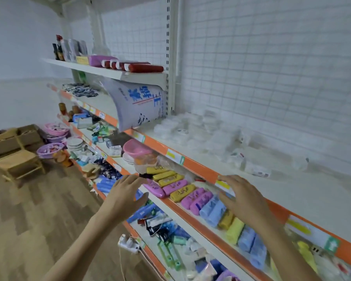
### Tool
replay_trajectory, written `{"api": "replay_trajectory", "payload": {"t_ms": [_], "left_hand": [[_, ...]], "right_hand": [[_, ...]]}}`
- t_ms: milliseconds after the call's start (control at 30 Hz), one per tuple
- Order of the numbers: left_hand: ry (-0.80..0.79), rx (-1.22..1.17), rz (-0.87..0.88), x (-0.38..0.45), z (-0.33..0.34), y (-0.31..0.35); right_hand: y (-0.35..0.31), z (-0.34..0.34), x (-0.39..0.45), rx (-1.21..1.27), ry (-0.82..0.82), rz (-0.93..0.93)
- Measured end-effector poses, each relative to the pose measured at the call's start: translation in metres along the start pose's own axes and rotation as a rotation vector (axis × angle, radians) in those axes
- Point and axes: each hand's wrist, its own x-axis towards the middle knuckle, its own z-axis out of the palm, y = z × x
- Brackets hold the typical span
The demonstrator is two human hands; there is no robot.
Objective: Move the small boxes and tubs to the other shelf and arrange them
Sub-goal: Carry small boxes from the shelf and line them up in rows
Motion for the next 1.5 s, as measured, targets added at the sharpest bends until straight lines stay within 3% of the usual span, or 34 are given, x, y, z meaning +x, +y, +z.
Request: {"api": "replay_trajectory", "payload": {"t_ms": [167, 433, 700, 933, 1100, 1300, 1500], "left_hand": [[0.041, -0.003, 0.083, 0.106, 0.01, -0.033], [-0.037, 0.002, 0.059, 0.268, 0.033, -0.079], [-0.19, -0.075, 0.012, 0.373, 0.069, -0.124], [-0.425, -0.237, 0.152, 0.427, 0.111, -0.177], [-0.59, -0.636, 0.1, 0.445, 0.134, -0.196], [-0.635, -0.901, 0.154, 0.449, 0.154, -0.208], [-0.522, -1.002, 0.135, 0.456, 0.169, -0.213]], "right_hand": [[0.012, 0.002, 0.107, 0.038, 0.086, -0.046], [0.039, 0.022, 0.265, 0.031, -0.039, -0.025], [0.032, 0.074, 0.372, 0.048, -0.211, 0.016], [0.032, 0.126, 0.434, 0.116, -0.215, 0.159], [0.023, 0.152, 0.479, 0.324, -0.156, 0.314], [0.022, 0.186, 0.511, 0.413, -0.152, 0.542], [0.025, 0.178, 0.507, 0.408, -0.034, 0.559]]}}
